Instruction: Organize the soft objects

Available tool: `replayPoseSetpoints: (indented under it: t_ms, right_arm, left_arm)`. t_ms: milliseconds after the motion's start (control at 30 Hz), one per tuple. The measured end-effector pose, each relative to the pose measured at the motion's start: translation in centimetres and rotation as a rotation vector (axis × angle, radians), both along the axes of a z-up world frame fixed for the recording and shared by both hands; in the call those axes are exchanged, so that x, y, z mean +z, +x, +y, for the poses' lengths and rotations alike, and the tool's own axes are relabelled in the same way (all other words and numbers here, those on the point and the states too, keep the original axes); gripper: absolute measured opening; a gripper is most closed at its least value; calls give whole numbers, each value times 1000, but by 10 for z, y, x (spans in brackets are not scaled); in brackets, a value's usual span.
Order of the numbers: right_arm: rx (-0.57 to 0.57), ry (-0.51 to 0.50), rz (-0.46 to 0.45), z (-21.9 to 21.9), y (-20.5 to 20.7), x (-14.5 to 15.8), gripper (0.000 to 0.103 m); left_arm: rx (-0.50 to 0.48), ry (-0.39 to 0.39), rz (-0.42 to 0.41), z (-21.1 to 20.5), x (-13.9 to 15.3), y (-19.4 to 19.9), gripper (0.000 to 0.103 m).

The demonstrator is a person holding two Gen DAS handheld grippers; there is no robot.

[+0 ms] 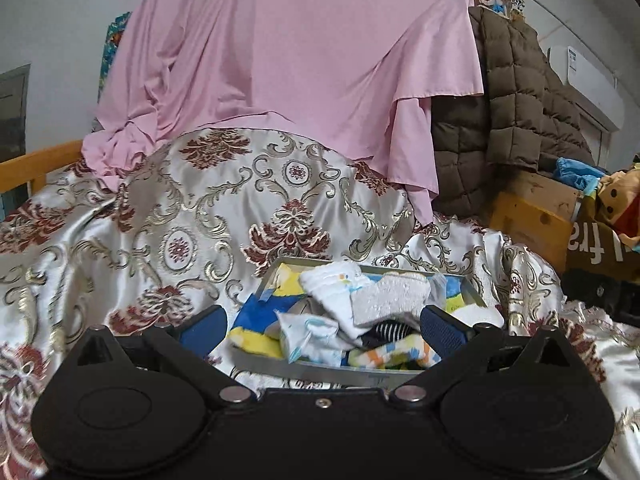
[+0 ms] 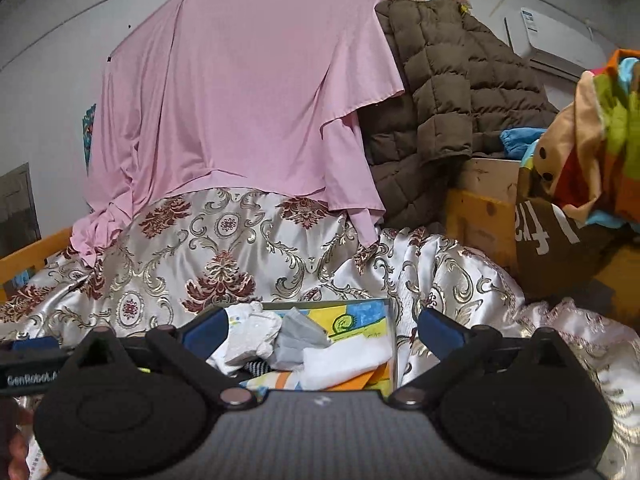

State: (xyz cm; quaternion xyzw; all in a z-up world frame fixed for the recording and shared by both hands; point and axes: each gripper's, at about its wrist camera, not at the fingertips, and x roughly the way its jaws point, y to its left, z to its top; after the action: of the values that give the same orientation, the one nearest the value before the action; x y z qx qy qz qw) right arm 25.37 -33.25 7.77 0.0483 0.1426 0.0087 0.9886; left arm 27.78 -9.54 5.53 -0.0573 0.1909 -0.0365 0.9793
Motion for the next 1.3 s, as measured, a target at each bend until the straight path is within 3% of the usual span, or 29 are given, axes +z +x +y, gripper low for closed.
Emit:
replayPoseSetpoints:
  t_ms: [667,1300]
  right_arm:
    - [41,-78,32,66,-112,-20,103]
    - [27,-47,60,90,-175,-36,103]
  left_arm:
    - [88,-16,-32,64,-9,-124,102]
    - [144,-12,-13,89,-35,-194,102]
